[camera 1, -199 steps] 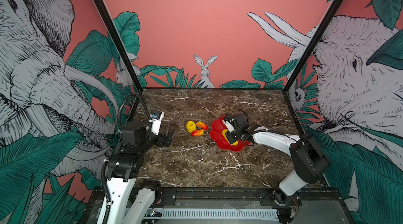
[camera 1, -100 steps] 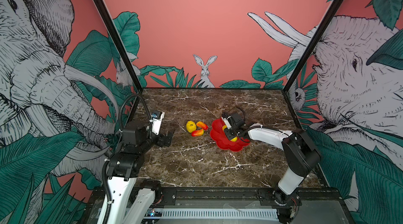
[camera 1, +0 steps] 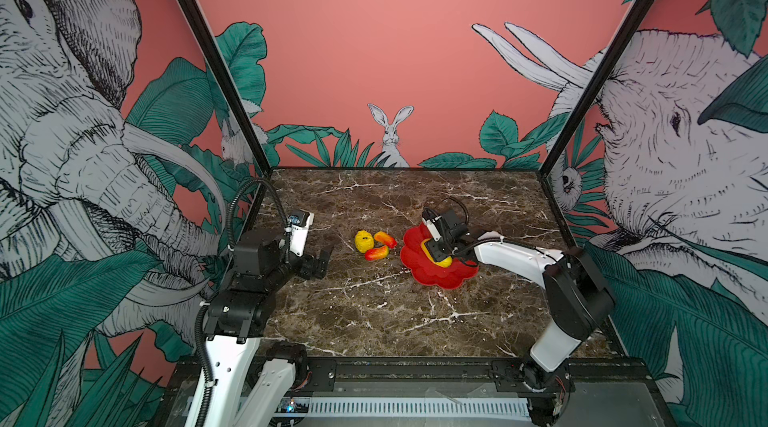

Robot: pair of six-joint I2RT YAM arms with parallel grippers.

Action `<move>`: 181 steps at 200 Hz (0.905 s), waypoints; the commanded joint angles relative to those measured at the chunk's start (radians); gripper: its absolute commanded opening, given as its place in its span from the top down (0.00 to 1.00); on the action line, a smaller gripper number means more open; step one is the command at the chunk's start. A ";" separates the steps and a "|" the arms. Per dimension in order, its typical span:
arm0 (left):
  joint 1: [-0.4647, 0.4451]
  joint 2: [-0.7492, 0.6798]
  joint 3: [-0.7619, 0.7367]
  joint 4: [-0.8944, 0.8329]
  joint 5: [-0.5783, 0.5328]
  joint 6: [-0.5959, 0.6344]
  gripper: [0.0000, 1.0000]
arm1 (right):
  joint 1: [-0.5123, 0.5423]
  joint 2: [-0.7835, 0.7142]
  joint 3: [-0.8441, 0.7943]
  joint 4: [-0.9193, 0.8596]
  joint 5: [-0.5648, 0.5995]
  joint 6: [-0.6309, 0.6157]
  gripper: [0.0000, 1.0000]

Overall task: Place and organize the fake fruits in the fruit bowl
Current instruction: 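Reach the right gripper to the yellow lemon and grasp it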

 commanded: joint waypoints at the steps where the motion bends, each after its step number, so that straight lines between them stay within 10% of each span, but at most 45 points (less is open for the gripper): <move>1: -0.003 -0.002 0.003 0.002 -0.005 0.013 0.00 | 0.031 -0.106 0.044 -0.021 -0.076 -0.054 0.32; 33: -0.003 -0.001 0.007 0.007 -0.002 0.012 0.00 | 0.089 -0.088 0.135 -0.046 -0.154 -0.086 0.01; 181: -0.003 0.001 -0.003 0.012 0.009 0.007 0.00 | 0.221 0.544 0.660 0.111 -0.282 0.151 0.01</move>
